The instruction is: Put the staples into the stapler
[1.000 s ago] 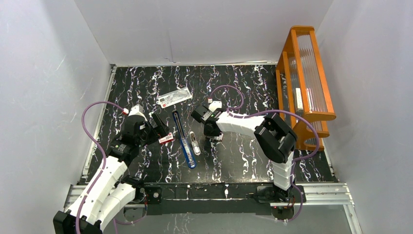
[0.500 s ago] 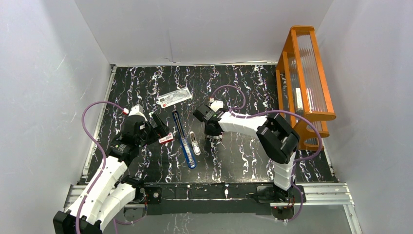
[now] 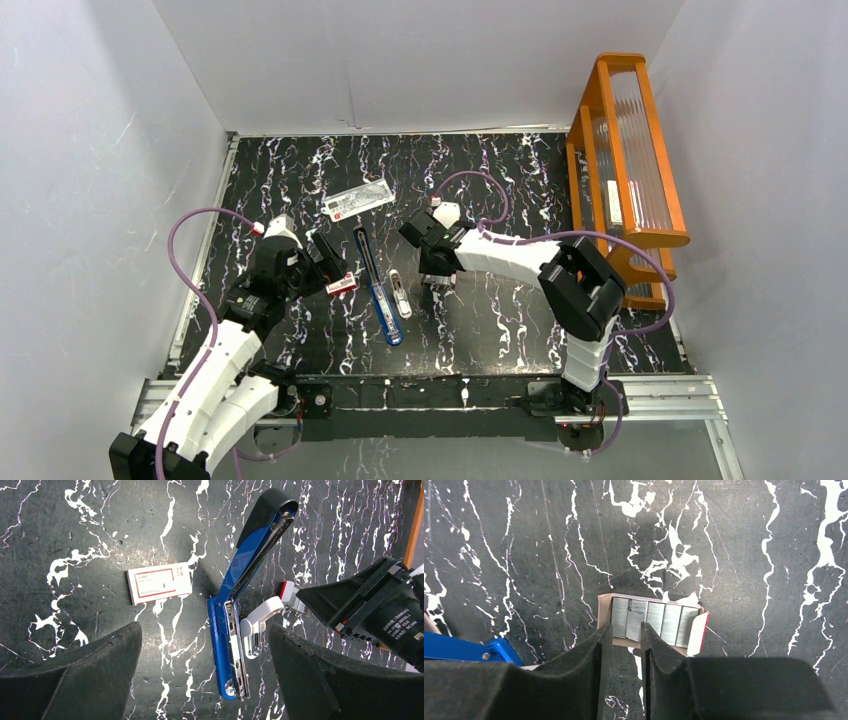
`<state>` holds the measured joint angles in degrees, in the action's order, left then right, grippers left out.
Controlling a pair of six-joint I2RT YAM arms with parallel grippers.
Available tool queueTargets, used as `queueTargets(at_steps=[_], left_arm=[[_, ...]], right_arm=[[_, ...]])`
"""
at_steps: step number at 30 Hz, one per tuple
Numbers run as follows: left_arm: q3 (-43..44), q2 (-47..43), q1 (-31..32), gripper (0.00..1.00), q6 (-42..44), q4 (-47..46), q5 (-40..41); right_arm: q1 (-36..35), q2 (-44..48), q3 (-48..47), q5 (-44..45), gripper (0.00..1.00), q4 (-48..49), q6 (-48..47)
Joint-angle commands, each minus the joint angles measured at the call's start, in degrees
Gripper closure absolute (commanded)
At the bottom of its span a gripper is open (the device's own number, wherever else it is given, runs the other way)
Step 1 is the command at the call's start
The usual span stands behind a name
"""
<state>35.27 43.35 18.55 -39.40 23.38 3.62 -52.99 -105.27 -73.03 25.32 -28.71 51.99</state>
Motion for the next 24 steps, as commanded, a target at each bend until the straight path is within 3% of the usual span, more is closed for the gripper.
queueTargets(at_steps=[1,8,24], left_arm=[[-0.3,-0.4,0.1,0.06,0.6,0.0,0.9],[-0.1,-0.4,0.1,0.06,0.7,0.0,1.0],[-0.3,-0.6,0.1,0.06,0.7,0.0,0.9]], right_arm=[[0.1,-1.7,-2.2,0.4,0.62,-1.9,-0.7],[0.1,-3.2,-2.8,-0.1,0.62,-2.0,-1.0],[0.2,-3.9,-3.8,-1.4,0.80,-1.8,-1.4]])
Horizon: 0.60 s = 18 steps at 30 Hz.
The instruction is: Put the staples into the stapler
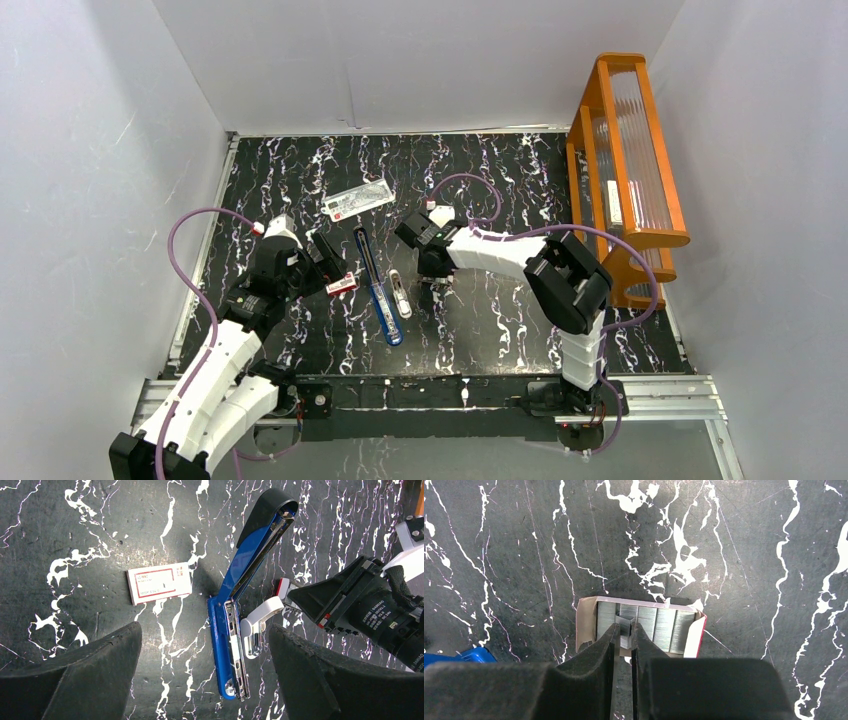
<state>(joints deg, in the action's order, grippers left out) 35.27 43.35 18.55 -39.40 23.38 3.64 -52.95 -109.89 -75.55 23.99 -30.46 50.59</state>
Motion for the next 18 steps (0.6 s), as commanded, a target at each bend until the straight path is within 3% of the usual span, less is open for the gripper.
queueTargets(at_steps=[1,14,18], left_arm=[[-0.3,-0.6,0.1,0.06,0.7,0.0,0.9],[-0.4,-0.5,0.1,0.06,0.7,0.1,0.8],[-0.3,-0.5,0.1,0.06,0.7,0.2,0.9]], right_arm=[[0.1,1.4,-1.0,0.2,0.80,0.4,-0.1],[0.2,5.7,2.5,-0.2,0.83,5.2,-0.6],[0.3,2.8,0.1,-0.3,0.69,1.9,-0.7]])
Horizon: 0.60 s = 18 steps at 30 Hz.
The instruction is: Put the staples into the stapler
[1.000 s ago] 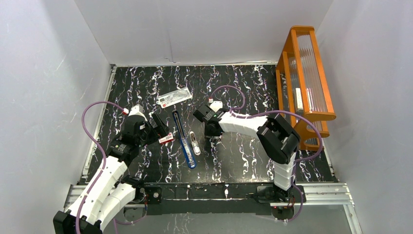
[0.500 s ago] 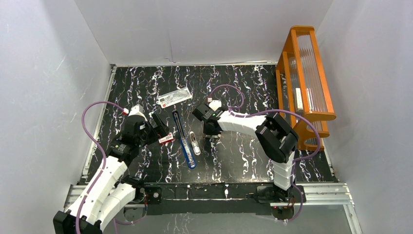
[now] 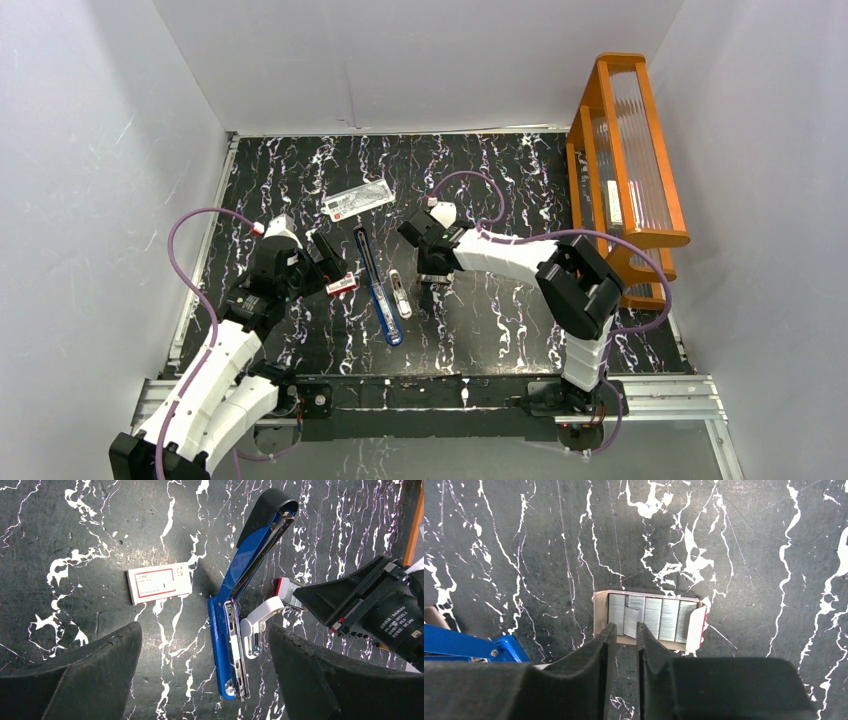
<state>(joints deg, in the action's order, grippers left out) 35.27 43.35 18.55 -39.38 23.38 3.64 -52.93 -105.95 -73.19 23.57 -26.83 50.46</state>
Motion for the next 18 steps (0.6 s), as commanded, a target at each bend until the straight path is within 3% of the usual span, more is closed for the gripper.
queueTargets(at_steps=[1,11,18], left_arm=[[-0.3,-0.5,0.2,0.06,0.6,0.1,0.8],[-0.3,-0.6,0.1,0.06,0.6,0.1,0.9],[-0.3,-0.7,0.1,0.06,0.5,0.1,0.9]], right_arm=[[0.2,-1.8,-2.8,0.0,0.66,-2.5,-0.5],[0.2,-5.1,-5.8,-0.7,0.62,-4.3,-1.6],[0.1,-9.2,-9.6,0.3,0.73,-10.2,-1.6]])
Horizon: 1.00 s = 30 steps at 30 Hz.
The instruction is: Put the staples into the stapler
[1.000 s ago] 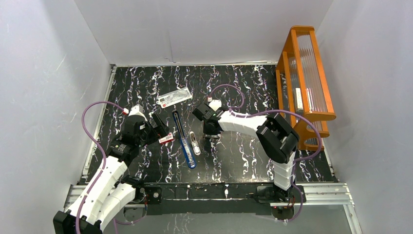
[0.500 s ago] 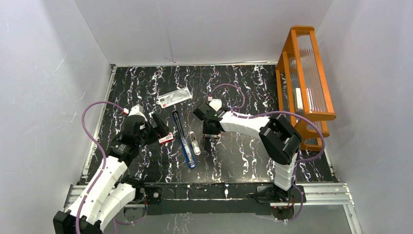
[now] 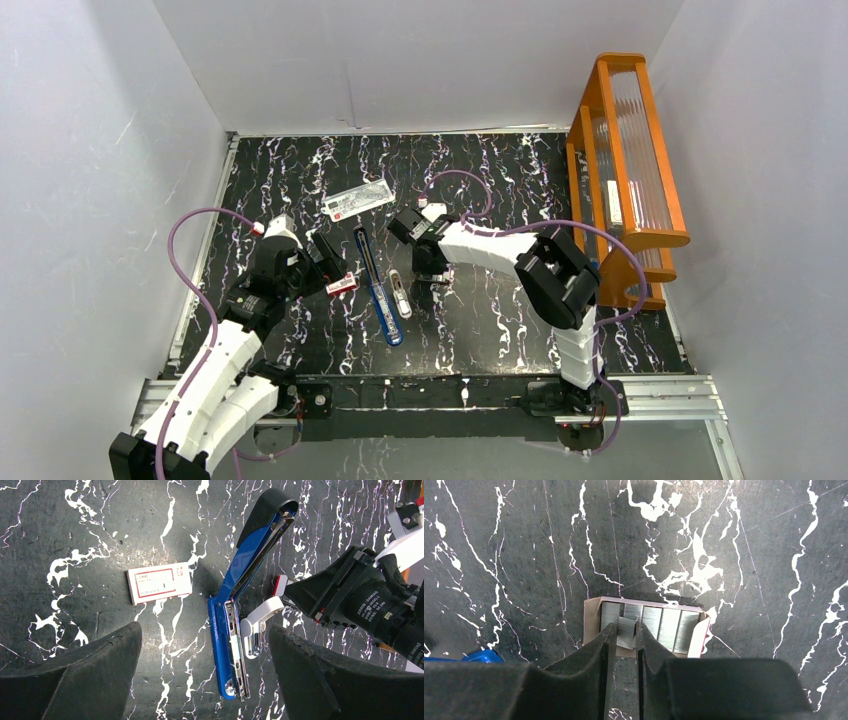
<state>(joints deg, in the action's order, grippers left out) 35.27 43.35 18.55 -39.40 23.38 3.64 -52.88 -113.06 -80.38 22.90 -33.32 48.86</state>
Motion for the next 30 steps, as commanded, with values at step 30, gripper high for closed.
queueTargets(at_steps=[30], left_arm=[[-0.4,-0.4,0.1,0.05,0.6,-0.2,0.5]], right_arm=[[0.2,2.5,-0.9,0.3,0.59,1.5,-5.7]])
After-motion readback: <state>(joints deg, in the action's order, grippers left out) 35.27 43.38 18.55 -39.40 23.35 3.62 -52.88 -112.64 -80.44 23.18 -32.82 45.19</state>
